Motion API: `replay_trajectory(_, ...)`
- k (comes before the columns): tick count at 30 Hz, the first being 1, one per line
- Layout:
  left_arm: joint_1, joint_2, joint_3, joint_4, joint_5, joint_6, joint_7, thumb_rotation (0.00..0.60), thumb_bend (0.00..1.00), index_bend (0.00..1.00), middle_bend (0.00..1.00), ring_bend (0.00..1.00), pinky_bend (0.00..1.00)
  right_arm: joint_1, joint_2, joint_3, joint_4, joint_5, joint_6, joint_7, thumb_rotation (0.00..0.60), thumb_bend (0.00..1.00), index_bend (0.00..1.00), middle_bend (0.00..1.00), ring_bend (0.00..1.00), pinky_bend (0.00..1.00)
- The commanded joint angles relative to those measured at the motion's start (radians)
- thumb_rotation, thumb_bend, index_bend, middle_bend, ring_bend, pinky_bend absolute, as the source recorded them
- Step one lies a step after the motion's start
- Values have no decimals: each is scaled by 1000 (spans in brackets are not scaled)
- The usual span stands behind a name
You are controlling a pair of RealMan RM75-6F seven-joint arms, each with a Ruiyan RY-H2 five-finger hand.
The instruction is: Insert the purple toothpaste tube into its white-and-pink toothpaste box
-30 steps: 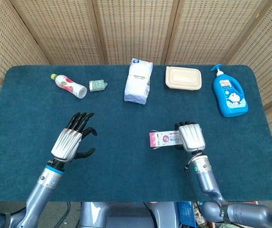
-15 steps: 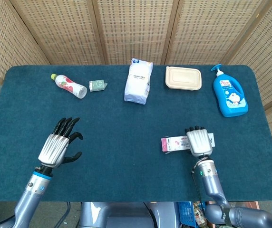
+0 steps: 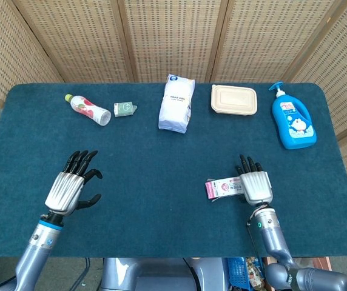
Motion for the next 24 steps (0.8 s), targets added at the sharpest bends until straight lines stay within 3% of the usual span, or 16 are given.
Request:
replay_trajectory(1,8,1,1,6,2,2,-12,600,238,412,63,0,0,-11,17,-3,-19,-11,-1,14,600,38,157,0,0,114)
replay_trajectory(8,38,0,4,26,27,32,-43,600,239,381,54,0,0,-46,76,-18,-89,-93,23,73,600,29,128,0,0,37)
replay_trajectory(14,90,-2,34,59,87,100,-76,600,239,311,24,0,0,-116,137,-96,-122,-345,150,229,600,27,127,0,0,28)
replay_trajectory(18,147,8,84,99,108,135,-73,600,238,253,3,0,0,-193,173,-164,-59,-500,261,375,600,28,127,0,0,22)
replay_trajectory(24,200,15,121,135,125,160,-55,600,239,120,0,0,0,-278,187,-201,31,-575,351,489,600,27,68,0,0,1)
